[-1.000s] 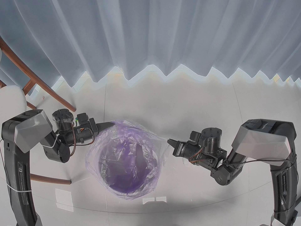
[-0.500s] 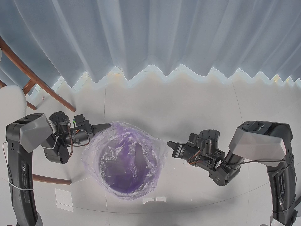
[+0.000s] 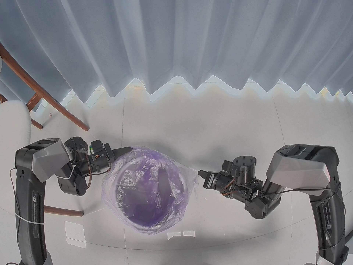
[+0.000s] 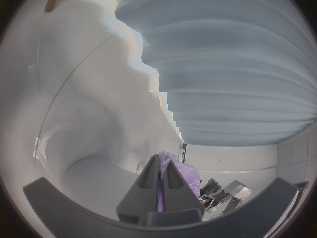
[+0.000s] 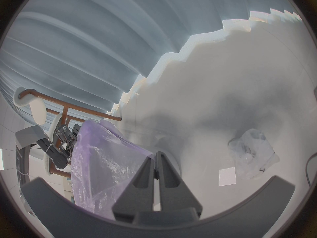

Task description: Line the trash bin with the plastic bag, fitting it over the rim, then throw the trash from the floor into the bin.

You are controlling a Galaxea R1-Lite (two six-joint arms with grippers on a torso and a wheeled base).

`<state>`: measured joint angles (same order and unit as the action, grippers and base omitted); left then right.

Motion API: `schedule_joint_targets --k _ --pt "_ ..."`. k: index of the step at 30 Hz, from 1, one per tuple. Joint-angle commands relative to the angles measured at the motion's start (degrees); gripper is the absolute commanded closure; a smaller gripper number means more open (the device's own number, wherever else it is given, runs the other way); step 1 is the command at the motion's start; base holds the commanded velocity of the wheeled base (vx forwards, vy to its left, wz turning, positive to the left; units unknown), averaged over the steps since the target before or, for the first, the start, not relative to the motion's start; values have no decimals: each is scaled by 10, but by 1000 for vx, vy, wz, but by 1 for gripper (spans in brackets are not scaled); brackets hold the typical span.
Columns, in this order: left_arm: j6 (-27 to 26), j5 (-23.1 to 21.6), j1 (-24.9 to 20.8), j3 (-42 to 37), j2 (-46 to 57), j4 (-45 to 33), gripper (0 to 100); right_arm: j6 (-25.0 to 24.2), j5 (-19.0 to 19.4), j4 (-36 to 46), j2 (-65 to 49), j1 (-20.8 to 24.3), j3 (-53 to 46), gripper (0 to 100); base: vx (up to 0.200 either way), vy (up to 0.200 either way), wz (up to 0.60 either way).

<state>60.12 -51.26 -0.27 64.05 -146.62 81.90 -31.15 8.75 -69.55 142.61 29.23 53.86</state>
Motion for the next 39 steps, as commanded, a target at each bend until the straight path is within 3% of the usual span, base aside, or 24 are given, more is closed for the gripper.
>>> schedule_joint_targets --k 1,6,27,28,33,39 --pt "20 6 4 0 -8 5 100 -1 -1 5 9 -8 1 100 0 0 0" --pt "54 7 2 4 -35 69 100 -4 -1 4 17 -14 5 100 0 0 0" --pt "63 59 -24 -22 -36 70 100 -10 -1 -16 27 -16 0 100 0 0 0" --pt "61 65 -23 -25 -35 71 0 -11 -1 -16 27 -16 -1 100 0 0 0" --pt "73 85 -10 -37 10 70 0 -15 -1 -25 17 -16 -9 100 0 0 0" --pt "83 76 -4 -125 112 70 0 -32 -1 -45 -20 -14 -59 100 0 0 0"
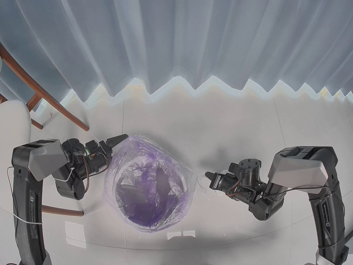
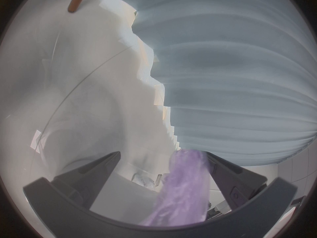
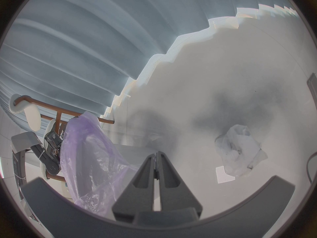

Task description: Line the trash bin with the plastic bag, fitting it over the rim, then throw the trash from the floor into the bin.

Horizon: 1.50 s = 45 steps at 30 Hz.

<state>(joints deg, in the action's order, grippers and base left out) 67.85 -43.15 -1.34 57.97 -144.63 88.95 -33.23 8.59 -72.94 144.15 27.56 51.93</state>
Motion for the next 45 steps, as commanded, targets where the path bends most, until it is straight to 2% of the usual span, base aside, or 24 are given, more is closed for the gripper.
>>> schedule_joint_targets --k 1,3,12,15,18,22,25,28,29,30,31,35,38,43,45 --pt "4 -15 4 -75 104 0 0 -11 0 -13 -41 4 -49 100 0 0 0" --pt "0 -26 2 -82 110 0 0 -11 0 -18 -48 5 -58 100 0 0 0" --pt "-48 -26 18 -90 153 0 0 0 -2 -77 -71 9 -128 100 0 0 0" --pt "-54 -32 16 -157 286 0 0 56 -35 -134 -72 32 -156 100 0 0 0" --pt "-78 -33 5 -198 379 0 0 106 -50 -165 -72 48 -161 100 0 0 0" --pt "-123 -50 -16 -244 475 -1 0 185 -72 -170 -78 67 -154 100 0 0 0" --pt "-161 -64 -37 -275 530 0 0 213 -73 -171 -93 72 -156 100 0 0 0" --pt "-219 -64 -59 -298 568 -1 0 189 -70 -171 -121 72 -152 100 0 0 0" --pt "-219 -64 -59 -298 568 -1 0 189 -70 -171 -121 72 -152 100 0 0 0" --pt "-271 -64 -69 -310 585 -1 0 150 -69 -171 -144 73 -141 100 0 0 0" --pt "-295 -64 -73 -316 588 -1 0 125 -66 -170 -153 75 -138 100 0 0 0" --pt "-365 -64 -73 -323 589 -3 0 61 -50 -169 -161 84 -141 100 0 0 0" --pt "-385 -64 -73 -328 598 -2 0 26 -34 -170 -160 84 -144 100 0 0 0" --pt "-385 -65 -96 -345 648 -13 0 -51 -20 -169 -162 84 -141 100 0 0 0" --pt "-385 -65 -103 -348 670 -24 0 -59 -17 -170 -157 84 -142 100 0 0 0"
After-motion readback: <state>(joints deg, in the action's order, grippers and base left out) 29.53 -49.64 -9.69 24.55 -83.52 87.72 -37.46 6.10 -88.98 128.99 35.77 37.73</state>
